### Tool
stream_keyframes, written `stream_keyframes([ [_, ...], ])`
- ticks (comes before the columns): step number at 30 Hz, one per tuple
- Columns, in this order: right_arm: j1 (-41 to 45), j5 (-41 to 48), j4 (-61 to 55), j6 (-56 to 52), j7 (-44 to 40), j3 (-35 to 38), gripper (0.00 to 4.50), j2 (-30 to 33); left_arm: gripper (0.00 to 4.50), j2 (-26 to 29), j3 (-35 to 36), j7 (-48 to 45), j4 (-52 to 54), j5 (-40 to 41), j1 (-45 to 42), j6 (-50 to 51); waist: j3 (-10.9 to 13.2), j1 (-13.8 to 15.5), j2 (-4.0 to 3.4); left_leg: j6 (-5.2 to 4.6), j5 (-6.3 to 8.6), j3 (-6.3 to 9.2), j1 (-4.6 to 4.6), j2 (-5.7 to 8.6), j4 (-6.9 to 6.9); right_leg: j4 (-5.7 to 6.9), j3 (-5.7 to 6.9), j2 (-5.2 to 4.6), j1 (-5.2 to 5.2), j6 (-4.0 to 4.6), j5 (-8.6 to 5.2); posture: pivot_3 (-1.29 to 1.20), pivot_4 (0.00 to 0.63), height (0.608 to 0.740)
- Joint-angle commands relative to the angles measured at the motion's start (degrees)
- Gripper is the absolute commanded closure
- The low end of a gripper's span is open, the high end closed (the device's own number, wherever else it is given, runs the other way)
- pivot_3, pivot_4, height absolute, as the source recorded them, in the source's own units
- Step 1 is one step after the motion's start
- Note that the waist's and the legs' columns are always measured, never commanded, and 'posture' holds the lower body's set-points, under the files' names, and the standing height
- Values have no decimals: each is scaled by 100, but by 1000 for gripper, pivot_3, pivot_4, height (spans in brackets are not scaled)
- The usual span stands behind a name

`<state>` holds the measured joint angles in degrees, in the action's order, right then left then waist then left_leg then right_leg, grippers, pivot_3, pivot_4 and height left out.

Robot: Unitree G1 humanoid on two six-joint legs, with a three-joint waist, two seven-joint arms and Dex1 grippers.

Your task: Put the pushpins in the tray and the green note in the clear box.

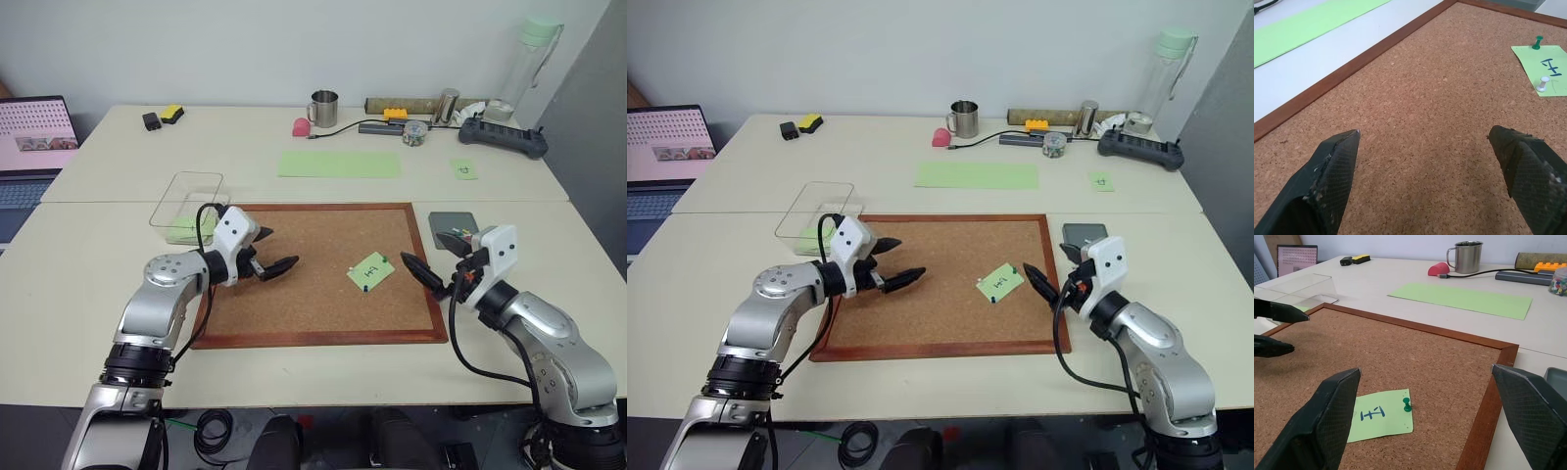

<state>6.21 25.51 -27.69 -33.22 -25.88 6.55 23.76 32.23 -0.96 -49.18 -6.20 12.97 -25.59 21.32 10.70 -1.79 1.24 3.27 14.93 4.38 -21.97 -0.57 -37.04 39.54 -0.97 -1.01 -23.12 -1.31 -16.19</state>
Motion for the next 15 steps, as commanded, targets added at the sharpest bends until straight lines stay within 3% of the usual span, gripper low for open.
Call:
stream_keyframes([
  [1,61,57,-286,33,15,57,30,66,0,15,56,46,278,44,-53,-21,0,0,0,0,0,0,0,0,0,0,0,0,0,0,0,0,150,740],
  [15,32,-48,-292,136,-24,-49,30,146,0,94,224,-205,454,533,-201,428,0,-1,0,0,0,0,0,0,-1,1,0,0,0,0,0,0,150,740],
])
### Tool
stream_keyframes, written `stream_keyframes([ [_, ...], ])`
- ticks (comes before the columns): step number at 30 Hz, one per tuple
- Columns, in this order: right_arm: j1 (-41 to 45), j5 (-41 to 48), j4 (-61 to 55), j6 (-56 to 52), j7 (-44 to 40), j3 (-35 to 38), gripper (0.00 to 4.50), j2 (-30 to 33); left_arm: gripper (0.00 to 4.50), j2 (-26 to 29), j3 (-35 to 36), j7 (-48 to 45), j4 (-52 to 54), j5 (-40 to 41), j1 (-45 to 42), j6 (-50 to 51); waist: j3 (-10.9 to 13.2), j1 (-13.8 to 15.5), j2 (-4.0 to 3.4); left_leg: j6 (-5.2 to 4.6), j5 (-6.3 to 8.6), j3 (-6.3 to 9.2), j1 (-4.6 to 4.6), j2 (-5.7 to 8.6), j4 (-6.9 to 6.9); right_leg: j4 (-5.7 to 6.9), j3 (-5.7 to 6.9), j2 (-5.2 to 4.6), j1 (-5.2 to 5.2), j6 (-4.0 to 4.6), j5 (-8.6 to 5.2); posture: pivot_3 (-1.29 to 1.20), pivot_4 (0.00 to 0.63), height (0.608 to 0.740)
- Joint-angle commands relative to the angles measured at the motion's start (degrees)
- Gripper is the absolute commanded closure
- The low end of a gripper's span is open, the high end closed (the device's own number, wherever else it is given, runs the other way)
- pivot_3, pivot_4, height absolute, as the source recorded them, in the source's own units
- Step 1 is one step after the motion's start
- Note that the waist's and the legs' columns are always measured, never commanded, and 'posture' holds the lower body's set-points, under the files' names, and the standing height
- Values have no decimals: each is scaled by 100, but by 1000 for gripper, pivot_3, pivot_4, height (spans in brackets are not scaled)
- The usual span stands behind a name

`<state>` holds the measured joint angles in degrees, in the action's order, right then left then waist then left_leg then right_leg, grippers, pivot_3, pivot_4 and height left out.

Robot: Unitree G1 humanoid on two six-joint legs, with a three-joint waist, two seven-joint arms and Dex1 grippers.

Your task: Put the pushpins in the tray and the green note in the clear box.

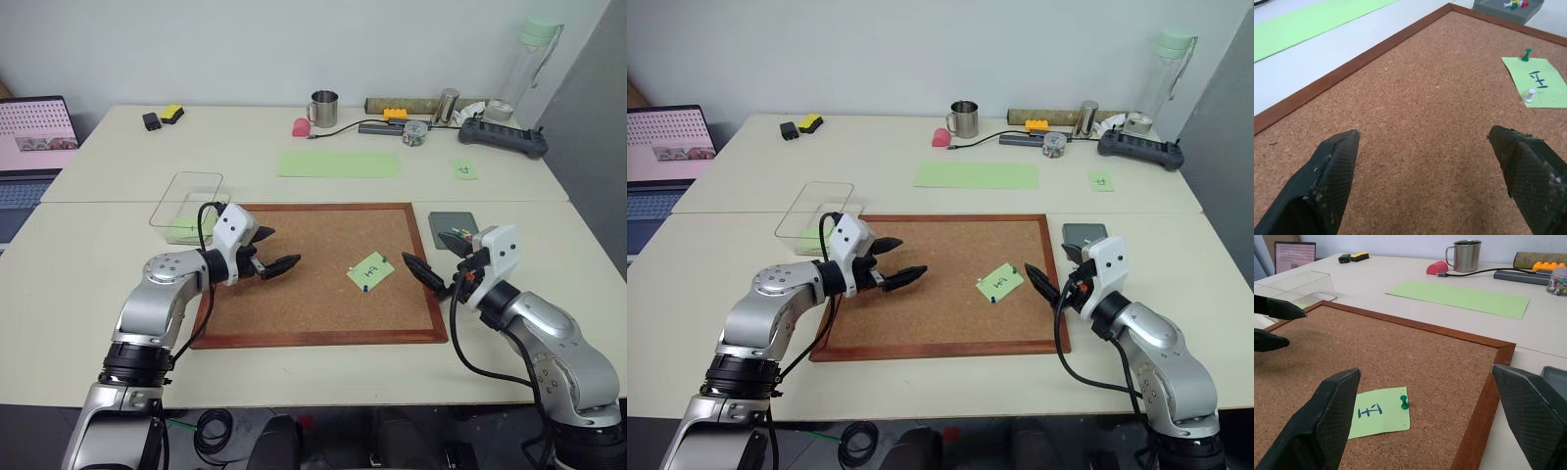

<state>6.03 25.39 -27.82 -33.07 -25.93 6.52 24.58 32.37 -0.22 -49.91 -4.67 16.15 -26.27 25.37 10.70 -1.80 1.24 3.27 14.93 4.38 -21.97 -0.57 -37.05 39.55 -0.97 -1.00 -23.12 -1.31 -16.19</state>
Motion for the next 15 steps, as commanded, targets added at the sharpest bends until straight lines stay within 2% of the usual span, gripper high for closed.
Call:
stream_keyframes([
  [1,54,-92,-256,159,-55,-121,30,84,0,70,163,-149,307,254,-152,53,0,0,0,0,0,0,0,0,0,0,0,0,0,0,0,0,150,740],
  [7,124,-403,-51,412,-217,-493,30,183,0,21,152,-337,384,447,-167,45,0,-2,0,0,0,0,0,1,0,-1,1,0,0,0,0,0,150,740],
  [15,488,-602,441,586,-195,-799,0,-36,1431,-47,135,-408,509,625,-144,68,0,-3,0,0,0,1,1,-1,-1,1,1,1,0,0,0,0,150,740],
])
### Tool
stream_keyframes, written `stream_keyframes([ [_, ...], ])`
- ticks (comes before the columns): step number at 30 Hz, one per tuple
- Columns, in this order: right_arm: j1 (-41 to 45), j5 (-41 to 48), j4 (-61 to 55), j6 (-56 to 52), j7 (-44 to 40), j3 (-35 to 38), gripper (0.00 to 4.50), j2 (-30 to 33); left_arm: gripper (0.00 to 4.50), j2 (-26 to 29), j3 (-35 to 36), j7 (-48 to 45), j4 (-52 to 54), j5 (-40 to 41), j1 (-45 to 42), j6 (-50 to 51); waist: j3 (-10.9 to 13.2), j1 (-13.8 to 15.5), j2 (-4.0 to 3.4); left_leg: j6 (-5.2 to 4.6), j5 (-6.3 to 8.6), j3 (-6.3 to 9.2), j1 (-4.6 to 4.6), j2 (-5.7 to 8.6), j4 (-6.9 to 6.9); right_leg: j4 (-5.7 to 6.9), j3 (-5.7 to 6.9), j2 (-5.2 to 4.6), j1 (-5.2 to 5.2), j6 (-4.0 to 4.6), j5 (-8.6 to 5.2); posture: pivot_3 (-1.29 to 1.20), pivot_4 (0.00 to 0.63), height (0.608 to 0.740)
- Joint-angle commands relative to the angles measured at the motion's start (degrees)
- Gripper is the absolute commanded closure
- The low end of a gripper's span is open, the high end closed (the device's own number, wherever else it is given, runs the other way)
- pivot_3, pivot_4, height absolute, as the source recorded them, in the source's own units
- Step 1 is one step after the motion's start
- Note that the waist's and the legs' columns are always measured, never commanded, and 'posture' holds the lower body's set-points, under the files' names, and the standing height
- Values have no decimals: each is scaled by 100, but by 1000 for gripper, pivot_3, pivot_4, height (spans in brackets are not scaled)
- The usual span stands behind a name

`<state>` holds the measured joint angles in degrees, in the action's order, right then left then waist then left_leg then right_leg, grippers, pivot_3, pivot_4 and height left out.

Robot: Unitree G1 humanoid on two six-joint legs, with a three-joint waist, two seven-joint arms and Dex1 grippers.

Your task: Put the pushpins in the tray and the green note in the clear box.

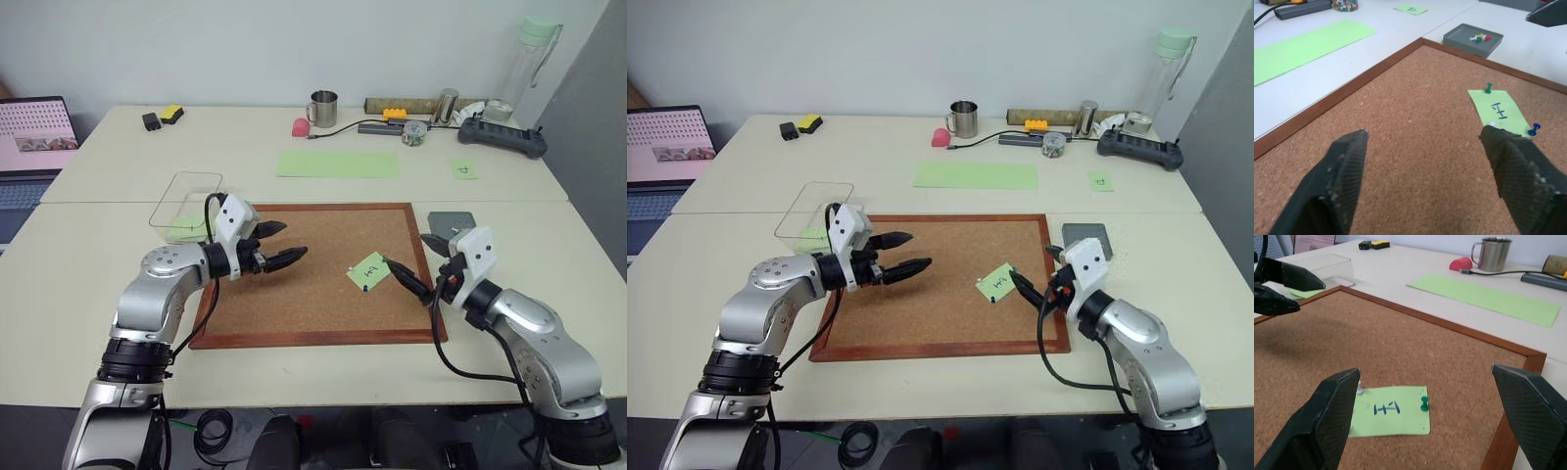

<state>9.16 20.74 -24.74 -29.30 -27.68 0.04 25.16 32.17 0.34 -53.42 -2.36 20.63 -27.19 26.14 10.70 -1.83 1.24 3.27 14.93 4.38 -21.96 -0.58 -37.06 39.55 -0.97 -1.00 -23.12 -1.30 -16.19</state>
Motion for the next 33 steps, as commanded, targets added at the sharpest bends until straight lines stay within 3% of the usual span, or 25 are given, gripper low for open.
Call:
stream_keyframes([
  [1,208,-157,183,222,-23,-166,0,-114,1619,-37,69,-45,270,173,-57,-17,0,0,0,0,0,0,0,0,1,0,-1,0,0,0,0,0,150,740],
  [16,642,-446,1169,507,-17,-409,0,-544,4441,-429,-467,82,12,-177,256,-472,0,2,0,0,0,-2,1,1,0,2,-3,-2,0,0,0,0,150,740],
  [33,949,-842,2068,911,56,-524,0,-937,4441,-693,-1239,343,-964,-1188,441,-897,-9,1,-6,0,0,-2,18,5,-3,15,-3,-4,10,1,1,0,150,740],
])
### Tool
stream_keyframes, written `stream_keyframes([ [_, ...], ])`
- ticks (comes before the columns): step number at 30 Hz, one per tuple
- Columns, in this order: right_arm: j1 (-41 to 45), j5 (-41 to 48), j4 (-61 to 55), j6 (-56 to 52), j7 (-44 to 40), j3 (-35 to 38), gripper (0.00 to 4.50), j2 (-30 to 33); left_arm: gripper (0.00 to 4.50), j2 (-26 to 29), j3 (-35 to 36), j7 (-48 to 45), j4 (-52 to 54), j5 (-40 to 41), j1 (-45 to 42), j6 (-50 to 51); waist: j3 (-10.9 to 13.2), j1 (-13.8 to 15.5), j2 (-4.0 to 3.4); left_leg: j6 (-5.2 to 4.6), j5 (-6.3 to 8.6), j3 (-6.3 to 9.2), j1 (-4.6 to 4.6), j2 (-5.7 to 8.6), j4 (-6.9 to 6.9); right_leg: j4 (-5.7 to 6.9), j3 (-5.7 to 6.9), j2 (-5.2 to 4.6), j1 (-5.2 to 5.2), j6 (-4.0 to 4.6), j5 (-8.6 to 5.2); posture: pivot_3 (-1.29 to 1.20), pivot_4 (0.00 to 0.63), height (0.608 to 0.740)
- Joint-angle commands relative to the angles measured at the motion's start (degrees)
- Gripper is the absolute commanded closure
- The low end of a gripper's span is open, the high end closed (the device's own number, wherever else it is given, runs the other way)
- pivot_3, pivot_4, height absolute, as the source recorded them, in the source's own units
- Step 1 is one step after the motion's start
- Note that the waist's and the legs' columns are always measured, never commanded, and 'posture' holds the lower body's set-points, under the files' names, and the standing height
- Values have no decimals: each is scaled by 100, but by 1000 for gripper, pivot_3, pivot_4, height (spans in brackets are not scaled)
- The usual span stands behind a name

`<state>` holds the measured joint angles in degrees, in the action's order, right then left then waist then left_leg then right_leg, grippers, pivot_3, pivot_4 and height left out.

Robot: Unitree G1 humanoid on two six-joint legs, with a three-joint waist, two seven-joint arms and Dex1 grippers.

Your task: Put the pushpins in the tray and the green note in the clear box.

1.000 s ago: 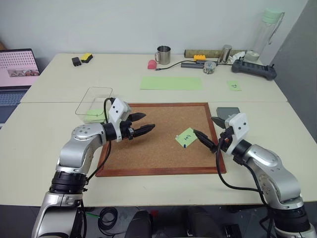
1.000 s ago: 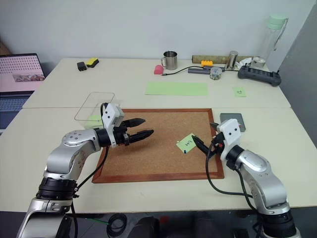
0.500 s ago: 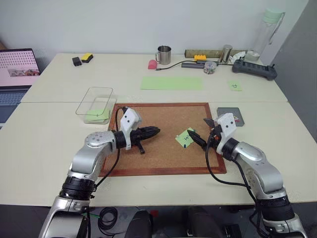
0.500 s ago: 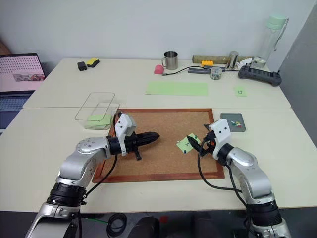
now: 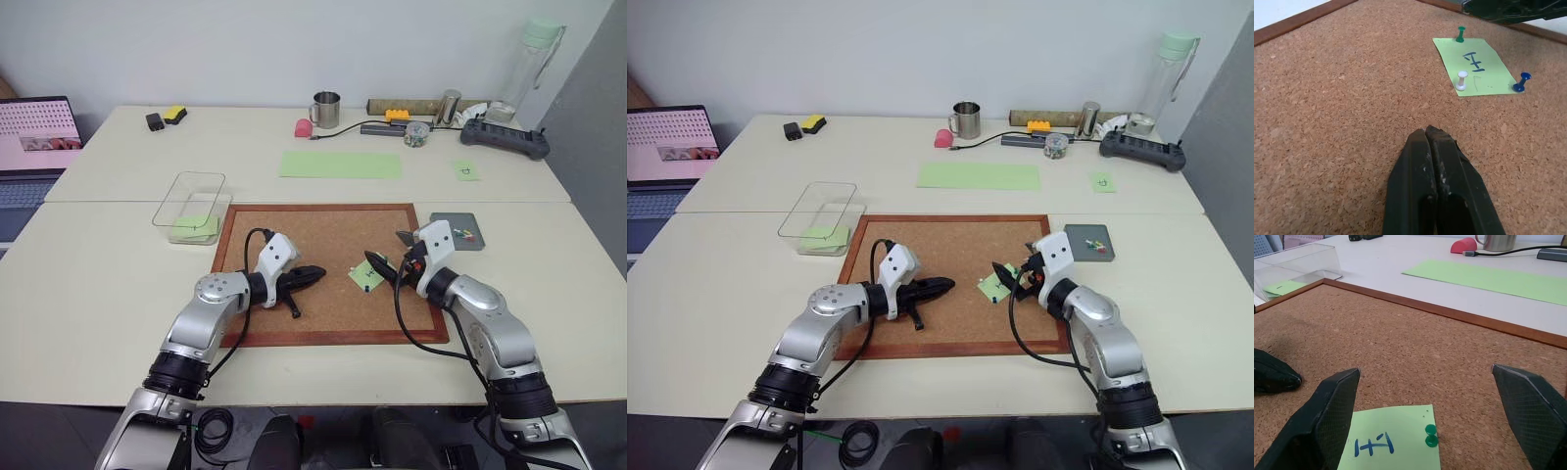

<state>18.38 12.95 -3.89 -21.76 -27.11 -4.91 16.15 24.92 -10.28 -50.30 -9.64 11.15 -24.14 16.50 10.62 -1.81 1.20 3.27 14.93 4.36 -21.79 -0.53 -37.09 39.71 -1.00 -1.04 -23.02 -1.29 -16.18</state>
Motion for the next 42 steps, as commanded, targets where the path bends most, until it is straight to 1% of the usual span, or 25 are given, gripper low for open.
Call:
stream_keyframes([
  [1,4,-89,23,141,-7,-45,0,-44,4441,31,-163,26,-248,-236,114,61,-2,-1,-2,-1,0,0,9,0,0,0,0,0,9,1,1,0,150,740],
  [4,-55,-160,120,105,-12,-99,0,-40,4441,43,-136,6,-250,-221,77,73,-1,-2,-2,-1,-1,0,33,-2,1,-3,2,2,36,2,0,0,150,740],
  [6,-83,-181,154,110,-18,-111,0,-48,4441,56,-124,-7,-220,-211,69,88,-1,-3,-2,-2,0,2,69,-3,8,-19,4,3,77,-10,-7,0,150,740],
  [7,-91,-179,174,106,-16,-101,180,-63,4479,65,-125,-9,-209,-220,63,88,-1,-3,-2,-2,0,1,78,-3,11,-26,3,3,88,-19,-13,0,150,740],
  [9,-107,-144,185,72,-12,-58,397,-106,4500,79,-129,-4,-186,-236,67,93,-1,-3,-2,-2,0,-1,78,-3,11,-30,0,3,89,-20,-13,0,150,740],
  [16,-153,-122,144,48,-21,-14,1984,-127,4500,86,-126,-2,-132,-236,41,150,-1,-2,-2,-2,0,0,78,-4,11,-30,0,3,89,-19,-12,0,150,740],
  [18,-177,-118,118,43,-22,-22,2307,-132,4500,81,-124,8,-164,-253,7,141,-1,-2,-2,-2,0,0,78,-4,11,-31,0,3,89,-20,-13,0,150,740],
  [20,-192,-119,103,39,-21,-28,2787,-134,4500,77,-127,14,-183,-266,-14,138,-1,-2,-2,-2,0,0,78,-4,11,-32,0,3,89,-20,-13,0,150,740],
  [28,-127,-192,167,89,41,-11,4422,-133,4500,42,-155,-13,-150,-274,20,168,-1,-2,-2,-2,0,0,78,-4,12,-36,0,3,89,-22,-14,0,150,740],
  [33,-103,-203,44,181,79,76,4477,-150,4500,47,-152,-10,-175,-286,20,181,-1,-2,-2,-2,0,0,77,-4,13,-40,0,2,90,-22,-14,0,150,740],
  [36,-179,75,-381,179,0,191,4477,-231,4500,71,-138,-12,-191,-289,24,178,-1,-2,-2,-2,0,0,77,-5,13,-45,0,3,91,-23,-14,0,150,740],
  [40,-382,218,-892,-70,38,241,4477,-197,4500,94,-114,-15,-220,-291,27,160,-1,-2,-3,-2,0,2,74,-6,16,-55,2,3,92,-24,-14,0,150,740],
  [42,-484,373,-1123,-157,175,484,4477,-217,4500,99,-100,-1,-242,-295,26,148,-1,-1,-3,-2,0,4,74,-6,17,-62,4,3,96,-24,-14,0,150,740],
])
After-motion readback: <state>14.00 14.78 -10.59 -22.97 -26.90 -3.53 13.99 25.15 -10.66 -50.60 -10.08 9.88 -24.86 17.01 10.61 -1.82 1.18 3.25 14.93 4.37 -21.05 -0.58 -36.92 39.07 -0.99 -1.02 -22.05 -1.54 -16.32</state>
